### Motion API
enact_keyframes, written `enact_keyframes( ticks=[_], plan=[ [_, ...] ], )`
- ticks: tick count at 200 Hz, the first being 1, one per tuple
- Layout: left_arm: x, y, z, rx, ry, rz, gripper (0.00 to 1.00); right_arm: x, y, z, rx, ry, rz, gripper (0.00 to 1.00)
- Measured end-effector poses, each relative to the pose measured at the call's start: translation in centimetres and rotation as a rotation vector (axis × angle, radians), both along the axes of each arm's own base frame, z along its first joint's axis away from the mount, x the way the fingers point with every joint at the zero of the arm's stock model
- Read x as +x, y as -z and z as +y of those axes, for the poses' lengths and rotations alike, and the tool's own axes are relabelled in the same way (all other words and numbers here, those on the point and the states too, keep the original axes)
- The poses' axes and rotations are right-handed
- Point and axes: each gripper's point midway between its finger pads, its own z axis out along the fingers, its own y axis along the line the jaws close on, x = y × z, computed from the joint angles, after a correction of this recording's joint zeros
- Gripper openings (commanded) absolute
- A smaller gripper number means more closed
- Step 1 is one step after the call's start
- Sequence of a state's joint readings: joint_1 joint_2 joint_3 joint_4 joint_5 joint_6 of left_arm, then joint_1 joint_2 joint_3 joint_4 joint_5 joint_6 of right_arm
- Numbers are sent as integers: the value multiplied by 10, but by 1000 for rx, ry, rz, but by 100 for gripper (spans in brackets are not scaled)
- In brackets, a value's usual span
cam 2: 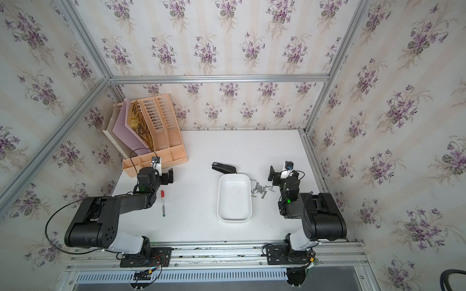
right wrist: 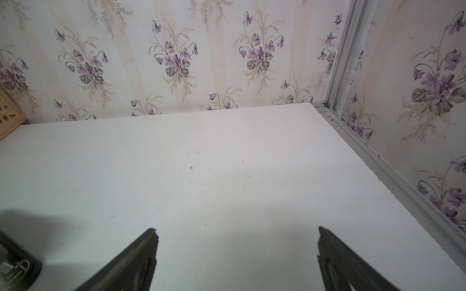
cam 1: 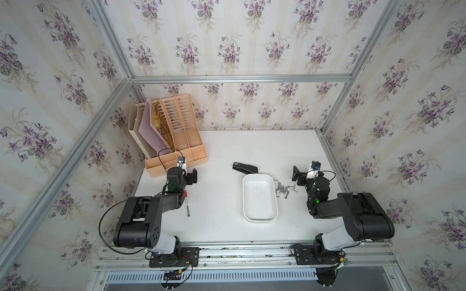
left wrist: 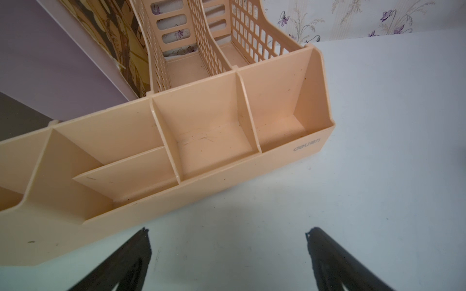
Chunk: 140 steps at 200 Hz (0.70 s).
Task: Take out the screws from the storage box
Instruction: Reset both arms
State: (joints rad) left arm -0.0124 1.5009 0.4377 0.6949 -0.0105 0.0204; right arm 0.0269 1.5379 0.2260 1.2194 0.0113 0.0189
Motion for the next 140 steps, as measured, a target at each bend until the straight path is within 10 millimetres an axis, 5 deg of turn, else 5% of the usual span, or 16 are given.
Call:
enact_keyframes(
  ticks=[140],
  plan=[
    [0,0,1,18,-11,2,99,1,-5,1,-3,-4,-16,100]
  ],
)
